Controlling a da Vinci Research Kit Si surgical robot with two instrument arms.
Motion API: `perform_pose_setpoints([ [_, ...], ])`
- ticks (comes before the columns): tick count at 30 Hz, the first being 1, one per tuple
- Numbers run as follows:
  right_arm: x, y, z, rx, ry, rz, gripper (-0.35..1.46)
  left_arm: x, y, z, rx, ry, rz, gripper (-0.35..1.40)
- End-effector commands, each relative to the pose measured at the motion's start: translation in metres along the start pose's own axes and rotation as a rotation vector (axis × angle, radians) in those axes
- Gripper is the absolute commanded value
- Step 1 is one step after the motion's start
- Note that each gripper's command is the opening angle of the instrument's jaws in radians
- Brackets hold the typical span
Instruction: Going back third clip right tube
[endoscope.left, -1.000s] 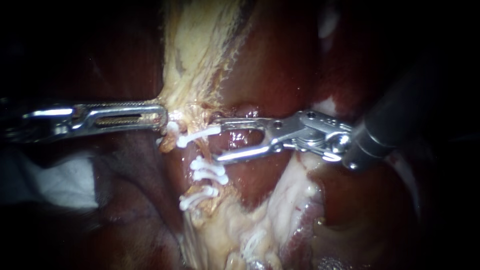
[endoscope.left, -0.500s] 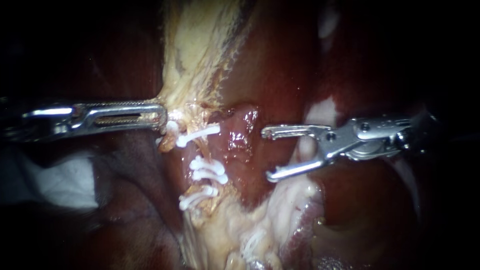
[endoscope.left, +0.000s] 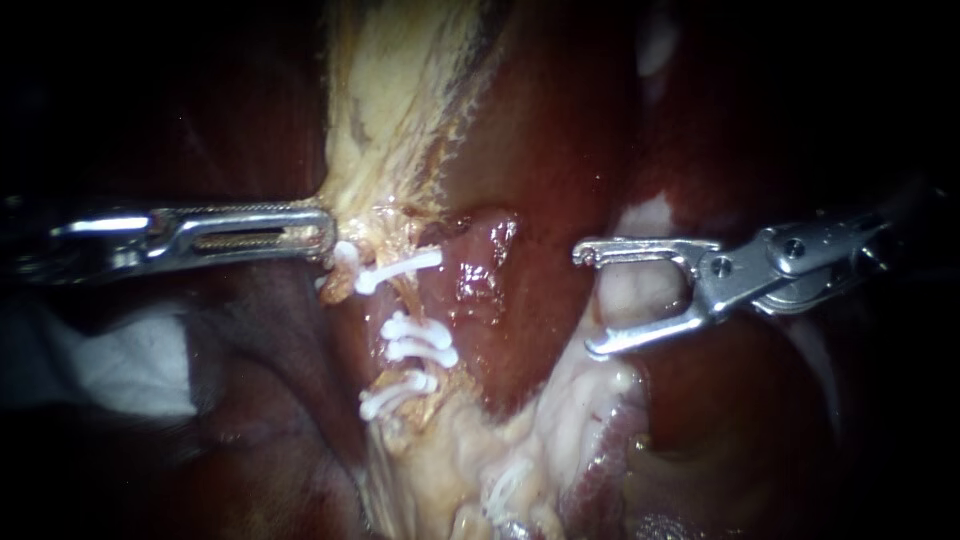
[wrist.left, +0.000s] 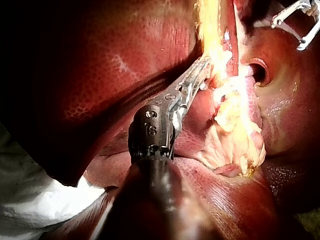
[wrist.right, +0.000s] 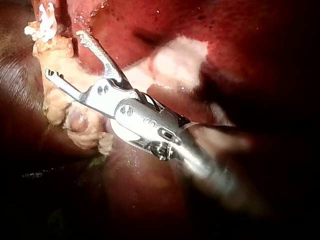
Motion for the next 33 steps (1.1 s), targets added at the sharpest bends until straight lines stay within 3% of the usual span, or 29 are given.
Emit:
perform_pose_setpoints([
  [1,0.0000,-0.0001,-0.0001,0.000,0.000,0.000,0.60,0.0001,0.0002,0.0003,-0.006,0.003,0.002,-0.35],
  [7,-0.0001,-0.0003,-0.0004,0.002,-0.002,-0.001,0.60,0.0010,0.0007,0.0024,-0.014,0.011,0.014,-0.35],
  [15,0.0000,-0.0004,-0.0005,0.002,-0.002,-0.001,0.60,0.0013,0.0002,0.0053,-0.005,0.016,0.015,-0.35],
  [33,0.0003,-0.0006,-0.0008,0.004,-0.003,0.001,0.60,0.0011,0.0002,0.0073,0.006,0.019,0.010,-0.35],
])
